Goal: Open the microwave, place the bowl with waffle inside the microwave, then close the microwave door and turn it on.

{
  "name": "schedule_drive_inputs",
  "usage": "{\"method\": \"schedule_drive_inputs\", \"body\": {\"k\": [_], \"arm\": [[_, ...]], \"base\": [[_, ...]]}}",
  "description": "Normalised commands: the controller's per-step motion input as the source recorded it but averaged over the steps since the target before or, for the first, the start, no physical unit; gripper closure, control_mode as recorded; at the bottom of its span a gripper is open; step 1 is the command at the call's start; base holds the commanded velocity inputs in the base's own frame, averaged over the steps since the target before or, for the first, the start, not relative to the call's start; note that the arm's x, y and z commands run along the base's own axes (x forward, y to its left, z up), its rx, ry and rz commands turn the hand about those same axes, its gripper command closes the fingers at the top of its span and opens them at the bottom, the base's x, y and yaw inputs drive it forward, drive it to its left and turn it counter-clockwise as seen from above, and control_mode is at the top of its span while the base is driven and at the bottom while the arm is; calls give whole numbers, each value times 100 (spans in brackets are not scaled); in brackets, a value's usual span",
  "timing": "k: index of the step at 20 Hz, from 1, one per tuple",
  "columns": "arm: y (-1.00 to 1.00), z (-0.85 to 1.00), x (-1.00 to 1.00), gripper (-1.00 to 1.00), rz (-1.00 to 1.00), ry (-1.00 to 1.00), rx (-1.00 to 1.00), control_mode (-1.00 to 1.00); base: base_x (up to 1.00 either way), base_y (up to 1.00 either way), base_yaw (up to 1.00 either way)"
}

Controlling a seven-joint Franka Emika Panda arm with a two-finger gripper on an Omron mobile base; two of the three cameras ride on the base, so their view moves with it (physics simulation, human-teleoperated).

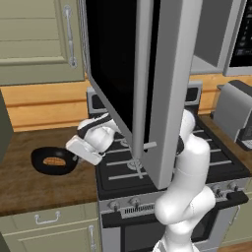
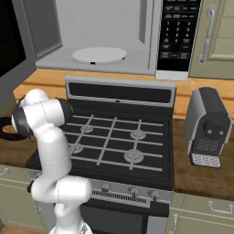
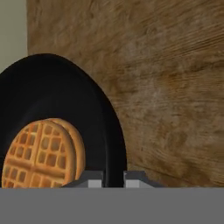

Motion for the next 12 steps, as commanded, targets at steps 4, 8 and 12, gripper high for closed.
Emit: {"method": "schedule_drive_inputs", "body": {"k": [4,8,12], "arm": [[-98,-19,-16,100,0,-37,0,-100],[-94,0,-42,100,0,-50,0,-100],[-100,1,-49,100,0,-47,0,-100]], "base": [[0,0,0],[0,0,0],[0,0,0]]}}
